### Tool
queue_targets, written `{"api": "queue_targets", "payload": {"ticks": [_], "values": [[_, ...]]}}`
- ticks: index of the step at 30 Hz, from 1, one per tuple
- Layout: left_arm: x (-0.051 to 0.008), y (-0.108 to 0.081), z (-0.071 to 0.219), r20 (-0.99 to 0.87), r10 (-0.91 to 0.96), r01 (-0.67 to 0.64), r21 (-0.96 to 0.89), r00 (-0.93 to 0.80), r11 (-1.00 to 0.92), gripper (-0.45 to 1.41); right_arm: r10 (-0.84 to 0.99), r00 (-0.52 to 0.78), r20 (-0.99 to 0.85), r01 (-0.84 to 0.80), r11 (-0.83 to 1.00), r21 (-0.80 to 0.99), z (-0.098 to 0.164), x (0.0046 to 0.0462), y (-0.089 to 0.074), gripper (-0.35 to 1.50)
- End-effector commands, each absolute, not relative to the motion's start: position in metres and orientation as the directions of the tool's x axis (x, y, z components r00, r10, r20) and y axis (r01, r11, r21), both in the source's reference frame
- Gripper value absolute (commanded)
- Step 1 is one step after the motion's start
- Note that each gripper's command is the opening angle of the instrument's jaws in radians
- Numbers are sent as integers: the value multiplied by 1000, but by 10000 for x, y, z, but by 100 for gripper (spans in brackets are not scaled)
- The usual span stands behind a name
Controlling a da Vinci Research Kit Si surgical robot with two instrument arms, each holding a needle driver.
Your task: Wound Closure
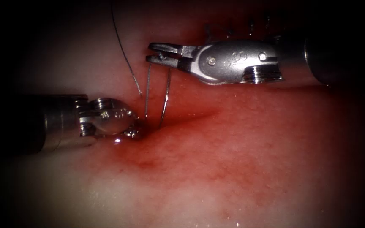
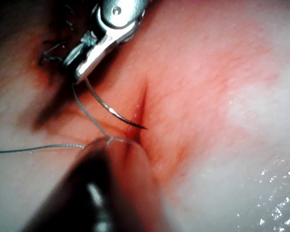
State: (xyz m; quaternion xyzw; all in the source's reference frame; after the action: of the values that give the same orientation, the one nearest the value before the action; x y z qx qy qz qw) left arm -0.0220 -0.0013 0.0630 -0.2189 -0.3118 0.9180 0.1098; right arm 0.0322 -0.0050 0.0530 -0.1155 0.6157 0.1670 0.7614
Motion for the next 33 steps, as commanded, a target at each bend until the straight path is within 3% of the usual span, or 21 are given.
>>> {"api": "queue_targets", "payload": {"ticks": [1, 24, 33], "values": [[-225, -13, 635, -335, 337, -63, -621, -880, -781, 69, 97, 190, -977, -395, 919, 15, 537, 335, -55, -35], [-218, -3, 626, -319, 358, -88, -627, -878, -774, 69, -105, 339, -935, -353, 907, -230, 546, 370, -109, -35], [-196, 17, 579, -328, 395, -153, -572, -858, -806, 51, -113, 339, -934, -335, 913, -232, 549, 362, -114, -35]]}}
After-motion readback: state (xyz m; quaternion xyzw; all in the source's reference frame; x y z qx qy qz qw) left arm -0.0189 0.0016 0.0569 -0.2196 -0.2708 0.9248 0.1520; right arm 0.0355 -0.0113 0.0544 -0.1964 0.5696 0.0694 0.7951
